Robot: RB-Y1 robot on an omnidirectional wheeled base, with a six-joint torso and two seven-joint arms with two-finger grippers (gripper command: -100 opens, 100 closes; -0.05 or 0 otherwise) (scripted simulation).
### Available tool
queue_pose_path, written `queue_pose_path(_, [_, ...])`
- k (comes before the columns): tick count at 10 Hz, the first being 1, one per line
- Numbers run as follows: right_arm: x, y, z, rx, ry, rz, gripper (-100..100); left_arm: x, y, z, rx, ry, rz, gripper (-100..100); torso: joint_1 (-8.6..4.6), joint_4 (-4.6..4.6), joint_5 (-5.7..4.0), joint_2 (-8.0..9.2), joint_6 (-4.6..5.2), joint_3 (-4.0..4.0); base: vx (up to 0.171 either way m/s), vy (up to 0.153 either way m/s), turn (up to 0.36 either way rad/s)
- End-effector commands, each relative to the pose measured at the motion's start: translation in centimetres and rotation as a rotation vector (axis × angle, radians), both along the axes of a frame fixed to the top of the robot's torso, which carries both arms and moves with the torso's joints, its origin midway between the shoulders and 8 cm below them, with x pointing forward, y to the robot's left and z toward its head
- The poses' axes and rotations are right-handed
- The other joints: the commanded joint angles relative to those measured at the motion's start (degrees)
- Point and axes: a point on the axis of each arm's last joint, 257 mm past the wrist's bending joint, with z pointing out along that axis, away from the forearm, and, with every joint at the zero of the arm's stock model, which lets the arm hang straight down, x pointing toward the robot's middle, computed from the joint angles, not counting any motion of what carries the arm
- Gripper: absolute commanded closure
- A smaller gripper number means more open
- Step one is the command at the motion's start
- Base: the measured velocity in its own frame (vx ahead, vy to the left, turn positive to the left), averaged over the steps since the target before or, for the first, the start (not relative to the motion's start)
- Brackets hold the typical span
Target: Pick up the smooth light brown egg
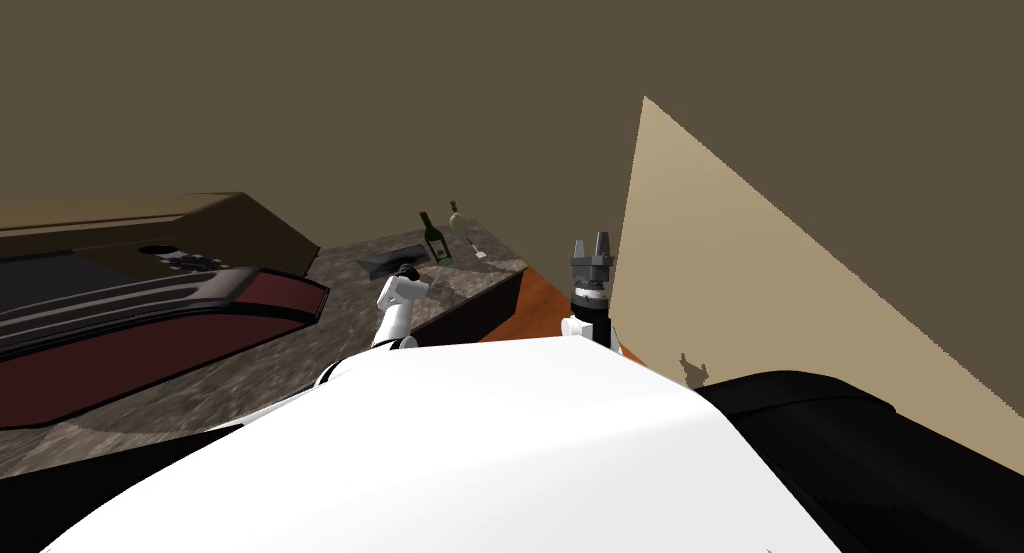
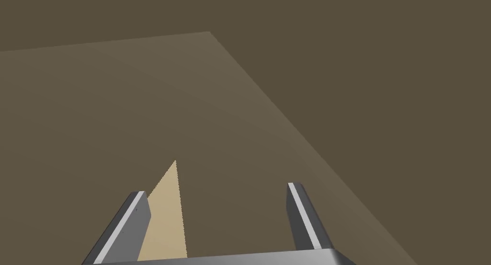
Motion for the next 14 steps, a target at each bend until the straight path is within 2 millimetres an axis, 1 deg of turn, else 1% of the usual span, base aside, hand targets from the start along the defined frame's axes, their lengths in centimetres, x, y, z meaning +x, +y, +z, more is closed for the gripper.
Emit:
queue_pose_path(1, [0.0, 0.0, 0.0, 0.0, 0.0, 0.0, 0, 0.0, 0.0, 0.0, 0.0, 0.0, 0.0, 0, 0.0, 0.0, 0.0, 0.0, 0.0, 0.0, 0.0, 0.0, 0.0])
queue_pose_path(2, [0.0, 0.0, 0.0, 0.0, 0.0, 0.0, 0, 0.3, 0.2, 1.0, 0.051, 0.022, -0.014, -100, 0.0, 0.0, 0.0, 0.0, 0.0, 0.0, -0.023, 0.032, 0.102])
queue_pose_path(4, [0.0, 0.0, 0.0, 0.0, 0.0, 0.0, 0, 0.5, 0.4, 1.8, 0.089, 0.038, -0.023, -100, 0.17, 0.03, 0.04, 0.13, -0.02, 0.07, -0.04, 0.051, 0.065])
queue_pose_path(8, [0.0, 0.0, 0.0, 0.0, 0.0, 0.0, 0, 1.4, 0.8, 4.8, 0.213, 0.082, -0.046, -100, 0.21, 0.02, 0.05, 0.12, -0.01, 0.07, -0.029, 0.055, 0.079])
queue_pose_path(9, [0.0, 0.0, 0.0, 0.0, 0.0, 0.0, 0, 1.4, 0.4, 4.0, 0.168, 0.061, -0.042, -100, 0.19, 0.03, 0.04, 0.14, -0.01, 0.08, 0.009, -0.081, -0.06])
queue_pose_path(11, [0.0, 0.0, 0.0, 0.0, 0.0, 0.0, 0, 1.1, 0.5, 3.2, 0.125, 0.037, -0.029, -100, -0.64, -0.01, -0.12, -0.03, 0.05, -0.02, 0.017, -0.169, -0.077])
queue_pose_path(13, [0.0, 0.0, 0.0, 0.0, 0.0, 0.0, 0, 0.5, 0.7, 2.0, 0.074, 0.015, -0.011, -100, -0.53, -0.02, -0.12, -0.11, 0.04, -0.06, 0.039, -0.105, -0.072])
queue_pose_path(14, [0.0, 0.0, 0.0, 0.0, 0.0, 0.0, 0, 0.0, 0.6, 1.0, 0.042, 0.01, -0.001, -100, -0.38, -0.03, -0.09, -0.12, 0.03, -0.07, 0.035, -0.06, -0.074])
